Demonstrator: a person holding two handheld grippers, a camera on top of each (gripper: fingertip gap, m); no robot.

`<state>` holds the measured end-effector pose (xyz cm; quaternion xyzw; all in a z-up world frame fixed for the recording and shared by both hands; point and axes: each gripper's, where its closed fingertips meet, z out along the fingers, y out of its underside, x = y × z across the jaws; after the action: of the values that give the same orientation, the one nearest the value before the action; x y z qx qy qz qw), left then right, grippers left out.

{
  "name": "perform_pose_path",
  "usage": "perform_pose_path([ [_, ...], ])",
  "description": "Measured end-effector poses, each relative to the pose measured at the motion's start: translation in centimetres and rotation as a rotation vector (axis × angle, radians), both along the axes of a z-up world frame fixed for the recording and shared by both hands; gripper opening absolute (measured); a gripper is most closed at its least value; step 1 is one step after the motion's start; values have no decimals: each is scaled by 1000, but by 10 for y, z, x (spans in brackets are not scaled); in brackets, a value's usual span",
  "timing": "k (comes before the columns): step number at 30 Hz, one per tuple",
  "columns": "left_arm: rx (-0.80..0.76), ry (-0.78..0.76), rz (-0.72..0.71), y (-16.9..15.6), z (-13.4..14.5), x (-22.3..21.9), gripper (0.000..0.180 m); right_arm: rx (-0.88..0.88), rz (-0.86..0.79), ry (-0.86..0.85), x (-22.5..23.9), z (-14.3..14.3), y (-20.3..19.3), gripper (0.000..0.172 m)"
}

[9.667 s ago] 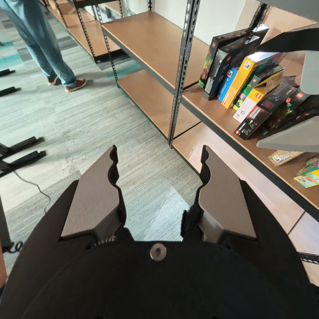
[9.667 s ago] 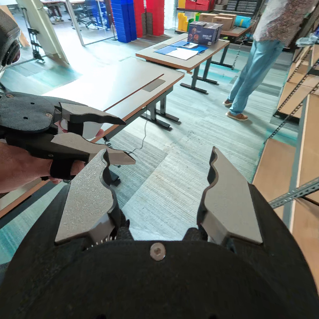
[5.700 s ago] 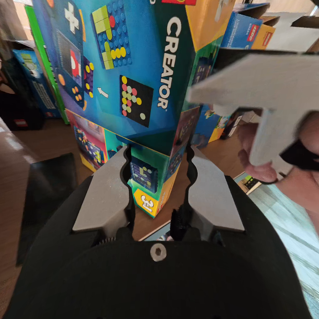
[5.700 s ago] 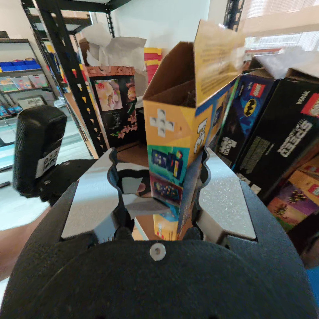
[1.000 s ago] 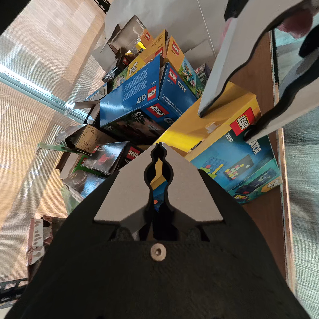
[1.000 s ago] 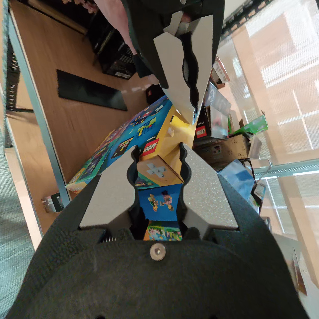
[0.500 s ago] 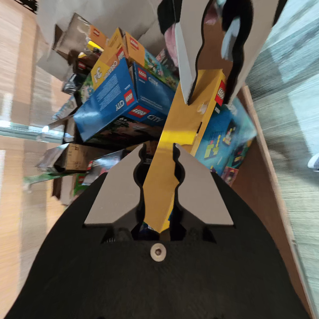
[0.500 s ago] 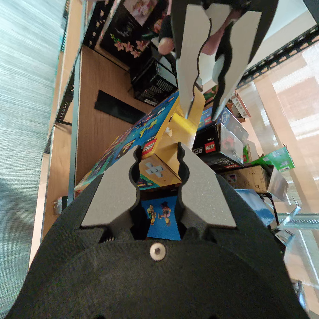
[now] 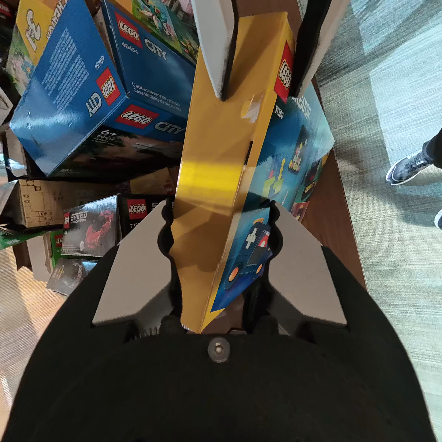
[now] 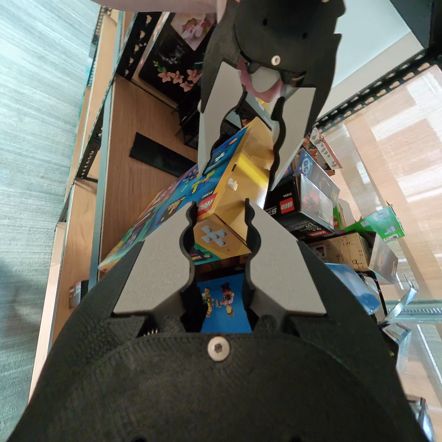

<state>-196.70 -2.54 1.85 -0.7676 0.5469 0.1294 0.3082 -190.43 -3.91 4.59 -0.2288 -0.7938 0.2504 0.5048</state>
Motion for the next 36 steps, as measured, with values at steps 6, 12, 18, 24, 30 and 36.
perform_pose_path([
  [6,3,34,29,-2,-1,0,80,-301,-202,99,15,-5,7,92],
  [12,-8,29,37,-1,-1,0,80,-600,-365,49,-2,-82,21,96],
  [18,17,17,50,-4,-1,1,81,-787,-240,64,-34,-130,3,60],
  [24,66,-55,97,-8,9,-1,83,-715,-241,-75,-19,-108,7,57],
  [30,83,-148,226,-10,-16,-31,75,-505,-298,-246,-3,-61,20,56],
  [36,114,-417,309,-16,-56,-45,73,-337,-318,-481,-17,-75,19,56],
])
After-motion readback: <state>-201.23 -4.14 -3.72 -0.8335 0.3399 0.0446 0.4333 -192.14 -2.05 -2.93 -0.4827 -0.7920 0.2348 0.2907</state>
